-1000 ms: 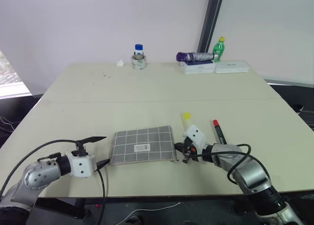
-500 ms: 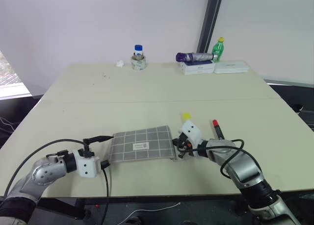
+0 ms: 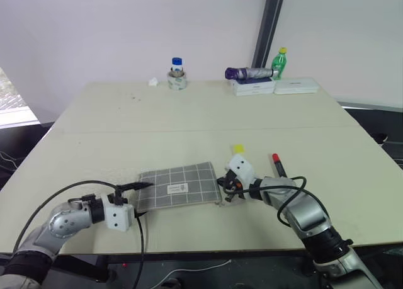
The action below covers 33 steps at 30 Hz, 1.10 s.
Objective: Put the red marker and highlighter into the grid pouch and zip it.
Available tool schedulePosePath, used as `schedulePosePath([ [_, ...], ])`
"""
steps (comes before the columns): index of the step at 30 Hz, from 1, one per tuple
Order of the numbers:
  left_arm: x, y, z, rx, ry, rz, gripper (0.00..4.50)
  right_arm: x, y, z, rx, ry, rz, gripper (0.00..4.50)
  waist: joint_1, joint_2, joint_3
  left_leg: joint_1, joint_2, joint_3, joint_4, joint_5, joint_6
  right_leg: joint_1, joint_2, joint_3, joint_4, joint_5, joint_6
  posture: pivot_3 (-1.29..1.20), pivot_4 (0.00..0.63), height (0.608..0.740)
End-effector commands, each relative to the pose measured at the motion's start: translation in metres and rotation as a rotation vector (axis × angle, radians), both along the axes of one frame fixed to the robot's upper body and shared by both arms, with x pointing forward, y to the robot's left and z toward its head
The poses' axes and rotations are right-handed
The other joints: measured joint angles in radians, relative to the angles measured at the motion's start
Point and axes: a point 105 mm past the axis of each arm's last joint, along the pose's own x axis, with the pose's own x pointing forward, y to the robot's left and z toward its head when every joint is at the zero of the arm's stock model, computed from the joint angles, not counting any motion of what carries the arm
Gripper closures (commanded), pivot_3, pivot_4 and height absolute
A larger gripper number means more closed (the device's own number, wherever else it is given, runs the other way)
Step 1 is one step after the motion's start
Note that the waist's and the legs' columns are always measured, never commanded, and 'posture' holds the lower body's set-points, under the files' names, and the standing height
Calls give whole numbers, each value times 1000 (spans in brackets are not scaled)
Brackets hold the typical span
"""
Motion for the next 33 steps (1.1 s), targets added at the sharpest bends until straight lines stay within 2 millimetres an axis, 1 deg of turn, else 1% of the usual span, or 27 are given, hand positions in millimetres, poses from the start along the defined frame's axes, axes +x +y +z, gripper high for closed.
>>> schedulePosePath([
  [1, -2, -2, 8, -39, -24, -17, 3319, 2, 8, 11, 11, -44, 29, 4500, 0, 0, 0, 0, 0, 0, 0, 0, 0, 0, 0, 0, 0, 0, 0, 0, 150, 740],
  [2, -3, -2, 9, -46, -27, -18, 3835, 2, 8, 11, 11, -44, 30, 4500, 0, 0, 0, 0, 0, 0, 0, 0, 0, 0, 0, 0, 0, 0, 0, 0, 150, 740],
  [3, -3, -2, 10, -52, -26, -17, 4460, 2, 8, 11, 10, -44, 30, 4500, -1, 0, 0, 0, 0, 0, 0, 0, 0, 0, 0, 0, 0, 0, 0, 0, 150, 740],
  [6, -5, 0, 11, -74, -11, -7, 4460, 2, 8, 12, 11, -51, 28, 4500, -1, 0, 0, 0, 0, 0, 0, 0, 0, 0, 0, 0, 0, 0, 0, 0, 150, 740],
  [9, -4, 1, 12, -129, 29, 37, 4460, 8, 4, 23, 22, -102, 12, 4500, -3, 0, 0, 0, 0, 0, 0, 0, 0, 0, 0, 0, 0, 0, 0, 0, 150, 740],
  [11, 5, 0, 24, -250, 74, 119, 4460, 11, -1, 38, 40, -143, 8, 4500, -3, 0, 0, 0, 0, 0, 0, 0, 0, 0, 0, 1, 0, 0, 0, 0, 150, 740],
  [13, 14, -4, 40, -379, 117, 195, 4460, 17, -14, 54, 3, -215, -16, 4500, 0, 0, 0, 0, 0, 0, 0, 0, 0, 0, 0, 1, 1, 0, 0, 0, 150, 740],
  [14, 18, -8, 45, -436, 149, 226, 4460, 22, -21, 67, -1, -265, -33, 4500, 3, 0, 0, 0, 0, 0, 1, 0, 0, 0, 0, 1, 1, 0, 0, 0, 150, 740],
  [16, 22, -16, 54, -524, 198, 277, 4460, 27, -33, 87, 7, -324, -55, 4500, 3, 0, 0, 0, 0, -1, 2, 0, 0, 0, 0, 1, 1, 0, 0, 0, 150, 740],
  [18, 24, -22, 58, -585, 239, 317, 4460, 28, -39, 98, 19, -337, -49, 4500, 1, 0, 0, 0, 0, -1, 2, 0, 0, 0, 0, 1, 1, 0, 0, 0, 150, 740],
  [21, 24, -32, 66, -679, 265, 363, 4500, 30, -52, 110, 18, -357, -75, 3639, -2, 0, 0, 0, 1, -1, 1, 0, 0, 0, 1, 1, 1, 0, 0, 0, 150, 740],
  [23, 24, -39, 69, -713, 271, 386, 4500, 29, -54, 113, 27, -362, -76, 2646, -3, 0, 0, 0, 1, 0, 1, 0, 0, 0, 1, 1, 1, 0, 0, 0, 150, 740],
  [26, 21, -48, 70, -746, 276, 403, 4500, 29, -50, 113, 89, -345, -92, 1139, -3, 0, 0, 0, 1, 0, 1, 0, 0, 0, 2, 2, 2, 0, 0, 0, 150, 740],
  [33, 17, -60, 70, -789, 295, 417, 4500, 27, -33, 103, 167, -296, -74, 1139, 2, 0, 0, 0, 1, 0, 2, 0, 0, 0, 1, 2, 2, 0, 0, 0, 150, 740],
])
